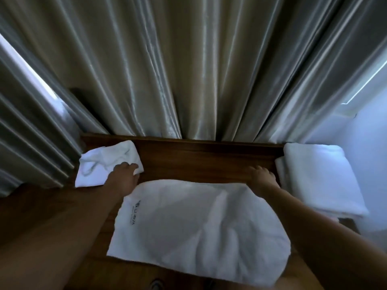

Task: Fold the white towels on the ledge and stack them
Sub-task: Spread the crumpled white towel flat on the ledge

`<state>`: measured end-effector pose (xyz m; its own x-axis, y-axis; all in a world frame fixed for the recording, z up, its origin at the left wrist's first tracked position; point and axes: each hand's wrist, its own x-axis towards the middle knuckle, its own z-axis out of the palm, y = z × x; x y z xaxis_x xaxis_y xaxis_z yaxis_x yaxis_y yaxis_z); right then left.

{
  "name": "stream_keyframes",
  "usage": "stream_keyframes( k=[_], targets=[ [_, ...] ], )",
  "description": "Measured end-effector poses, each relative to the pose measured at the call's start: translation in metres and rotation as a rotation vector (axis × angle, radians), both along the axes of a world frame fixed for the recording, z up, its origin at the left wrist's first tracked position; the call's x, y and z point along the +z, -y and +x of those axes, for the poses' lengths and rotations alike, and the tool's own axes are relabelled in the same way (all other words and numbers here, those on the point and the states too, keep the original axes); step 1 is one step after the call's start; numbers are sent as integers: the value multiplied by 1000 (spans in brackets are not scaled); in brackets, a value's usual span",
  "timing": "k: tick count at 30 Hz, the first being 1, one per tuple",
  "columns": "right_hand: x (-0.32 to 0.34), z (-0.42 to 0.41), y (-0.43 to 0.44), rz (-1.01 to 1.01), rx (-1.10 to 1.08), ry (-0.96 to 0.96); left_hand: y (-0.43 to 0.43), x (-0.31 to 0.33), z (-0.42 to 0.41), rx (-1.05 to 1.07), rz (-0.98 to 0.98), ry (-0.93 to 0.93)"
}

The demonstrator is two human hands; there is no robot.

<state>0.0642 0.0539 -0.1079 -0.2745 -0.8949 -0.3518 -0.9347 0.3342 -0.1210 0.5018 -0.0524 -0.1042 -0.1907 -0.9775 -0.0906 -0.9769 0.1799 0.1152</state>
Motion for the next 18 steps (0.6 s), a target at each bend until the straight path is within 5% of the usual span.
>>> stream_keyframes(
  k=[5, 10, 14, 18],
  targets=[
    [-66, 12, -67, 40, -55, -52, -37, -90, 24, -591, -98, 297],
    [-113, 11, -108, 160, -128, 71, -45, -128, 31, -489, 218, 284],
    [-130, 9, -90, 179, -196, 117, -30, -126, 16, -471, 287, 315],
    [-133, 4, -77, 152, -144, 101, -18, -119, 8, -212, 218, 365]
  ],
)
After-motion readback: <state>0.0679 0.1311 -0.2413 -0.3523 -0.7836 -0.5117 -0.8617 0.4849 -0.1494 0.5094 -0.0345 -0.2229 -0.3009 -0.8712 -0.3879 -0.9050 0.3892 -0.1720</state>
